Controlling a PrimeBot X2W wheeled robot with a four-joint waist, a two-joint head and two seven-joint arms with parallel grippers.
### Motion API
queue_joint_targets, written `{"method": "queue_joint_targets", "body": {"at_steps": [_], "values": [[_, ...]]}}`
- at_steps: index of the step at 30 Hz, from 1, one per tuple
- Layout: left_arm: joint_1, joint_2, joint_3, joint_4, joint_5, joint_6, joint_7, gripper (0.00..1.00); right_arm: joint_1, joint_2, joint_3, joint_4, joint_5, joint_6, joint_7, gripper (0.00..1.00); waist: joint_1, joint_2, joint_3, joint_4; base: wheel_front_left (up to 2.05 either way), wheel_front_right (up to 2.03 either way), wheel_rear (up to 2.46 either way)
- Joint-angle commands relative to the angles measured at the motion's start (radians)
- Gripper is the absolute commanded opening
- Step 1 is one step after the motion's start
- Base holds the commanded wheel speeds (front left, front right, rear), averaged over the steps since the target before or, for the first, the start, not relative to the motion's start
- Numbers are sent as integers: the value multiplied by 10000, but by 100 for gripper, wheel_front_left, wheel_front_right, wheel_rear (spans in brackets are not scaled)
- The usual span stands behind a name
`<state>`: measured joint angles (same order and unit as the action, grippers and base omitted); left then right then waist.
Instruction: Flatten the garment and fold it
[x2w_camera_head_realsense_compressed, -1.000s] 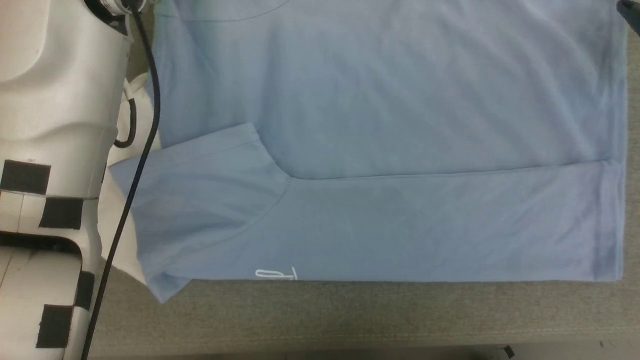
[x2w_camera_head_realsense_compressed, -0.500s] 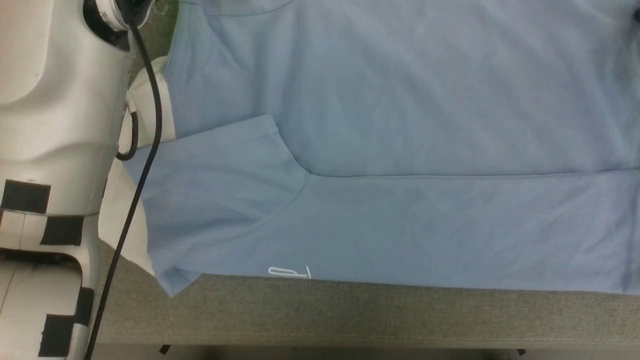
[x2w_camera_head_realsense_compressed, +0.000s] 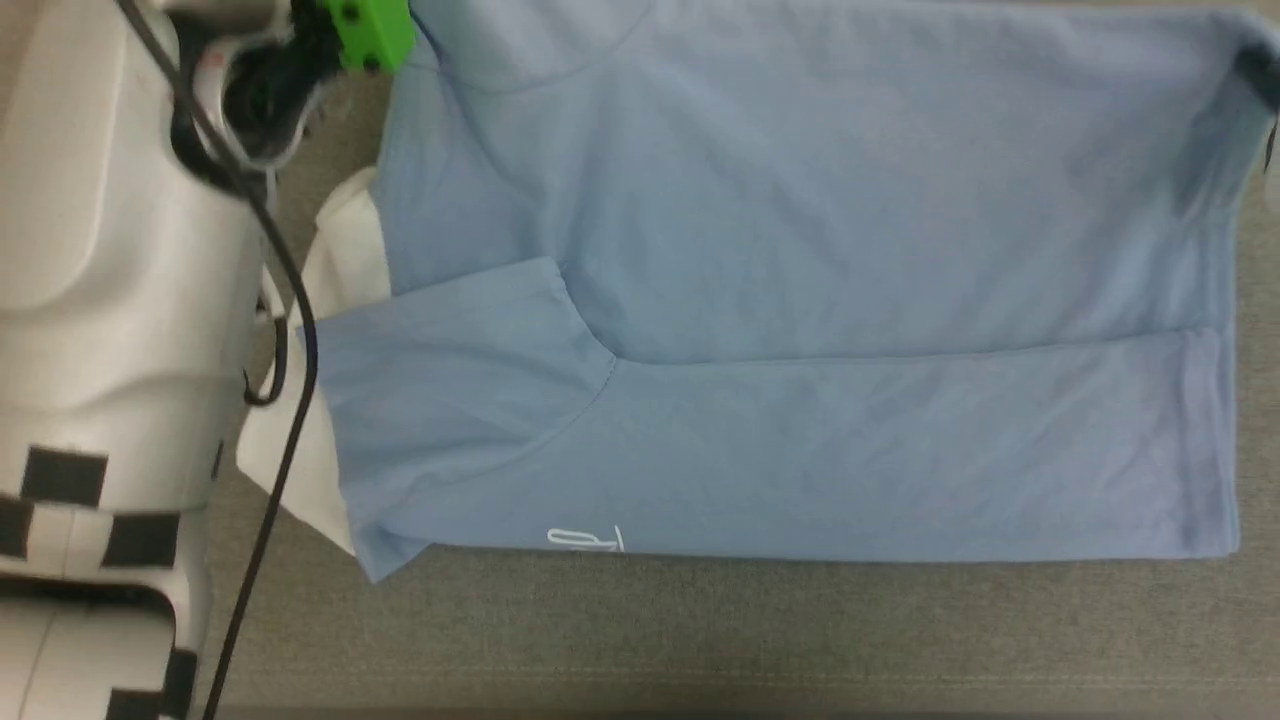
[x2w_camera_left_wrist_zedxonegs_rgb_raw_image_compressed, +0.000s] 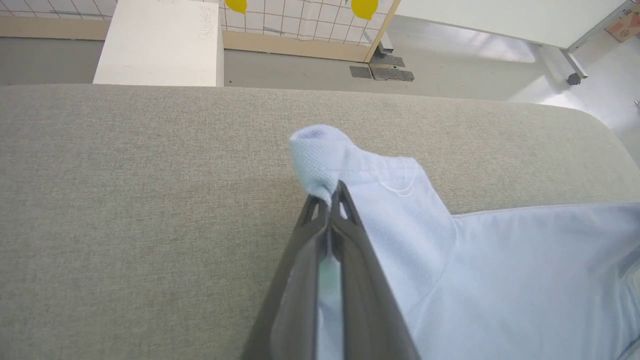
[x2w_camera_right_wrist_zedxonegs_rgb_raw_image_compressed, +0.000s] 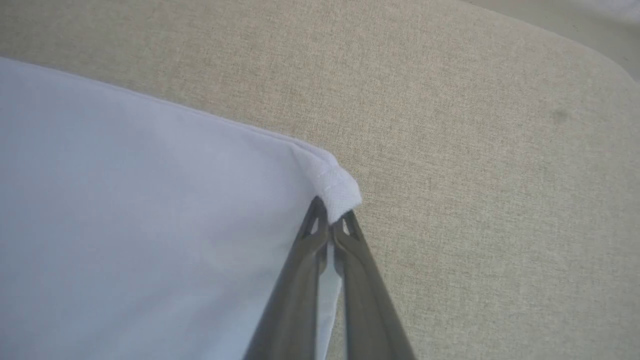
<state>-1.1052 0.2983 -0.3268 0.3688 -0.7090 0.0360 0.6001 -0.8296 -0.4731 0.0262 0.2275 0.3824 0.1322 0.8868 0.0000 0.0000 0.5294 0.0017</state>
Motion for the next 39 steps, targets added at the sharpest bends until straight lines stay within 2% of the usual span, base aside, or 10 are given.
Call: {"method": "queue_joint_targets", "body": {"at_steps": [1, 11, 18, 23, 30, 36, 37, 38, 39], "values": [[483, 155, 52, -128, -90, -41, -54, 0, 358, -5, -106, -24, 112, -15, -279, 0, 0, 0, -1109, 2, 0, 0, 0], [3190, 616, 272, -1342, -590, 269, -2, 0, 2494, 167, -788, 219, 242, -15, -1272, 0, 0, 0, -2628, 75, 0, 0, 0], [5061, 828, 555, -2179, -882, 787, -68, 0, 3788, 397, -989, 180, 436, -15, -1430, 0, 0, 0, -3147, 84, 0, 0, 0], [6518, 775, 750, -2466, -1182, 1162, -193, 0, 4669, 600, -972, 201, 573, -15, -1433, 0, 0, 0, -3407, 49, 0, 0, 0], [8062, 472, 760, -1839, -1474, 1483, -401, 0, 5614, 998, -887, 367, 461, -15, -1498, 0, 0, 0, -3462, 42, 0, 0, 0], [8211, 158, 672, -860, -1579, 1428, -611, 0, 5882, 1343, -668, 856, 314, -15, -1779, 0, 0, 0, -3461, 53, 0, 0, 0], [8189, 127, 663, -751, -1578, 1404, -658, 30, 5888, 1377, -656, 925, 287, -15, -1826, 0, 0, 0, -3488, 48, 0, 0, 0], [8161, 105, 648, -630, -1555, 1382, -727, 100, 5886, 1414, -640, 992, 271, -15, -1912, 36, 0, 0, -3552, 36, 0, 0, 0], [8150, 107, 620, -539, -1534, 1394, -710, 100, 5881, 1418, -639, 1042, 267, -15, -1977, 100, 0, 0, -3602, 27, 0, 0, 0]]}}
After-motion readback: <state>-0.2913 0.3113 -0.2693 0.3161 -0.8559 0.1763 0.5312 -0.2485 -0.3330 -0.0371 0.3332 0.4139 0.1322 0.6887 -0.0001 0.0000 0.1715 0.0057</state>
